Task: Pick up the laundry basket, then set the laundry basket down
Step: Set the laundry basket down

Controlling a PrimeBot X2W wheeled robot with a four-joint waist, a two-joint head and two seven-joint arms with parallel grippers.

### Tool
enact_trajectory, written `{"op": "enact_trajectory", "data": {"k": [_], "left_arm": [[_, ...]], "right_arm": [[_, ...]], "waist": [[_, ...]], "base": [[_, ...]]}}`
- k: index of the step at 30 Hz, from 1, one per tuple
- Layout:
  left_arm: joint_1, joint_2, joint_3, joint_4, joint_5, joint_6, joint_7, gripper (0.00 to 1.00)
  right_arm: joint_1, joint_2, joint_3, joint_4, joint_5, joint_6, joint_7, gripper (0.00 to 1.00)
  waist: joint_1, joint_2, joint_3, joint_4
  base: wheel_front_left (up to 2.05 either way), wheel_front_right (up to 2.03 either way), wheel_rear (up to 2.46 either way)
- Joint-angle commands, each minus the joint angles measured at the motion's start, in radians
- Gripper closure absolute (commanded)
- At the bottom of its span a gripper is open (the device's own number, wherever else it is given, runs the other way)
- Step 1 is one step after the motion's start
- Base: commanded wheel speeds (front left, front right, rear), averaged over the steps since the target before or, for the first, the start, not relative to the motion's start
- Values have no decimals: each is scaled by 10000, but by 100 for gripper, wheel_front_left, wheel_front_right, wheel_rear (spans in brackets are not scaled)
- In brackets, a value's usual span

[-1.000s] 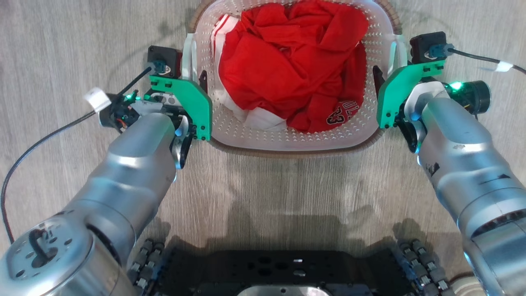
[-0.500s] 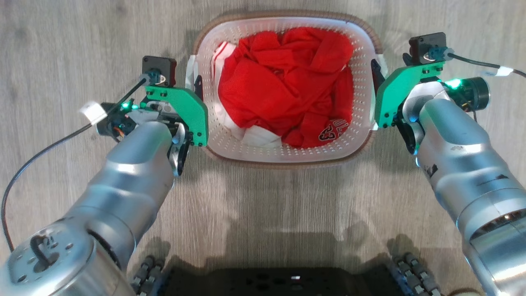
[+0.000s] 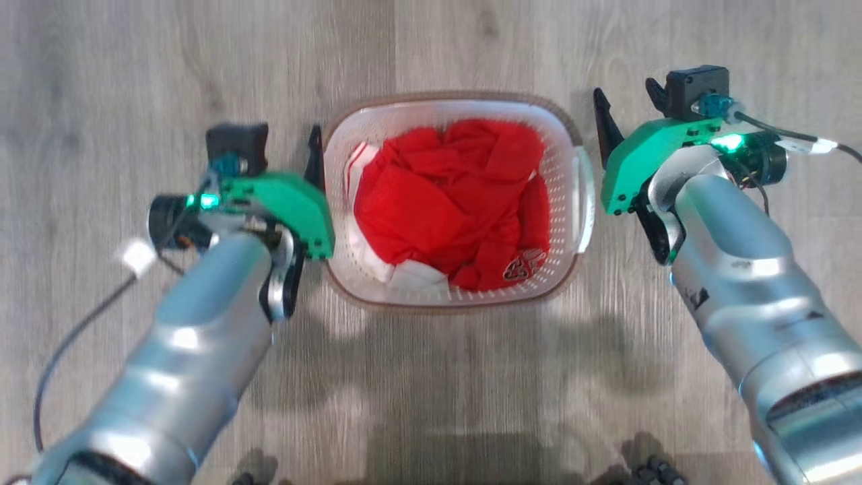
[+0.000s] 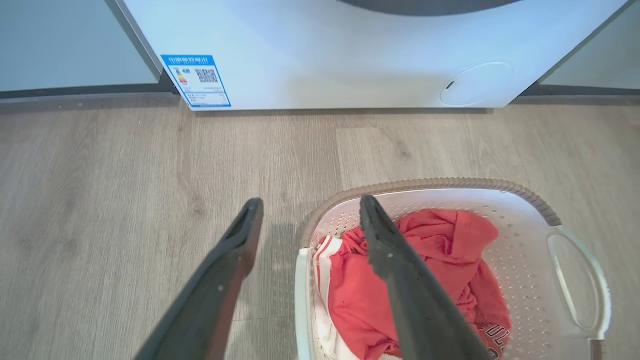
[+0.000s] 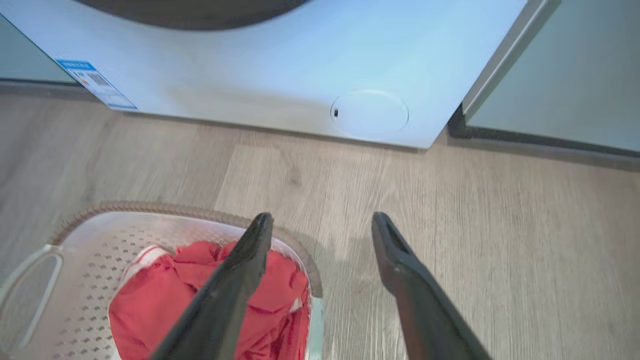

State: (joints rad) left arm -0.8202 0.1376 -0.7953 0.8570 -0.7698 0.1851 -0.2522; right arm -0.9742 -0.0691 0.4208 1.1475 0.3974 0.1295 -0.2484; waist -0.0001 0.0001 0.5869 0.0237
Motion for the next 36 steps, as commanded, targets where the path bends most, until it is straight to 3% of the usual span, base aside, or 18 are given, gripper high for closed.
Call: {"op": "enact_trajectory", "data": {"k": [1,9,17,26,36], "left_arm": [[339,393,666,-566,490,47,-94,0],[2605,286,2923,-2860,2850,-196,-94,0],[4489,-93,4362,-4677,4211,-562,-95,0],[6523,-505,5693,-6154,5137,-807,-95,0],[8311,-735,6469,-7323,5638,-915,-95,0]], "right_arm": [[560,188,-195,-572,-276,12,-129,0],[2634,188,-1697,-3146,-1192,12,-132,0],[4377,188,-2288,-5123,-1488,12,-132,0],[6305,189,-2552,-7381,-1543,12,-133,0],[8389,189,-2700,-8965,-1470,12,-133,0]], "waist": [[1,-1,-605,-152],[1,-1,-2053,-264],[1,-1,-3188,-321],[1,-1,-4312,-417],[1,-1,-5282,-564]], "base": [[0,0,0],[0,0,0],[0,0,0],[0,0,0],[0,0,0]]}}
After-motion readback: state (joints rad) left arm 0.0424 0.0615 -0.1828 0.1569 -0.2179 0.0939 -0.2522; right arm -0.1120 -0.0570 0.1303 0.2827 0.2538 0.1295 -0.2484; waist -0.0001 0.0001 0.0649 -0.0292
